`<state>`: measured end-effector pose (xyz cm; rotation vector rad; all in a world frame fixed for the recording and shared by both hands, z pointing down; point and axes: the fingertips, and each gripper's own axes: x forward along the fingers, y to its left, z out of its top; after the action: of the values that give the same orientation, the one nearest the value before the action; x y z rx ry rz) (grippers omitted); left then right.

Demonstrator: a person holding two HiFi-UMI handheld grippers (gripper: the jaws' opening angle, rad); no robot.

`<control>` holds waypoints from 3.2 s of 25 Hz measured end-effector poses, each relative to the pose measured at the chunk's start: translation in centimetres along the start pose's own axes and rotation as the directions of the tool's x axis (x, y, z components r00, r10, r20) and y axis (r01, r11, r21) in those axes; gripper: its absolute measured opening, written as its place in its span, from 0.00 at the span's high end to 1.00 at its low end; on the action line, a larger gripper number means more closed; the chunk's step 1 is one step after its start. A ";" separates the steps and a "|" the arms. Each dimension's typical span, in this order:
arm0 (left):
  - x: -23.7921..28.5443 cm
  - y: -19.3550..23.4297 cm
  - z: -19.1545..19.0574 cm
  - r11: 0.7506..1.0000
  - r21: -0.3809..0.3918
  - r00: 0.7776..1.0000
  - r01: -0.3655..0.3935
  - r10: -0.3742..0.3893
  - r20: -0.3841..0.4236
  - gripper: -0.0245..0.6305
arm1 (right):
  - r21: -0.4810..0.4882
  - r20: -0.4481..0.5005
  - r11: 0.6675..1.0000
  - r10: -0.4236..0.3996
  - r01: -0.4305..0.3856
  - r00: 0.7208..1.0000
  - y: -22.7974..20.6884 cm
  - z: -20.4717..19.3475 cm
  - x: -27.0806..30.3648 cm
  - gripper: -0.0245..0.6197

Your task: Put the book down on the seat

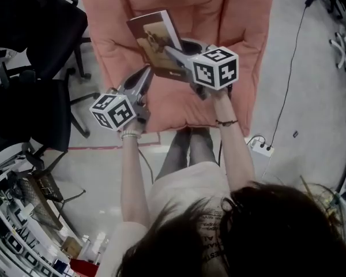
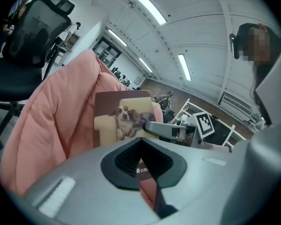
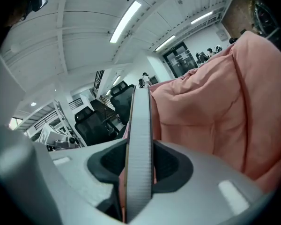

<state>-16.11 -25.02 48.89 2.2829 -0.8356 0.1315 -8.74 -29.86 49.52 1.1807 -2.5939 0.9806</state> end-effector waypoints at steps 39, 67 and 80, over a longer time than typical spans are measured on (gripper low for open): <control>7.2 6.0 -11.9 0.998 -0.047 0.985 0.042 -0.050 -0.167 0.96 | 0.142 -0.027 0.990 0.022 -0.018 0.999 -10.9 -12.7 5.3 0.72; 6.7 7.5 -12.2 0.994 -0.095 0.982 0.044 -0.061 -0.176 0.96 | 0.109 -0.135 0.948 -0.283 0.298 0.950 -15.0 -15.3 5.9 0.55; 7.0 6.7 -13.0 0.994 -0.096 0.981 0.053 -0.070 -0.180 0.96 | 0.141 -0.126 0.901 -0.394 0.409 0.911 -16.9 -16.1 3.9 0.49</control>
<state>-12.92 -24.16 64.75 2.1707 -0.6611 0.2661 -1.68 -30.64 72.09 1.5849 -2.1011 1.1355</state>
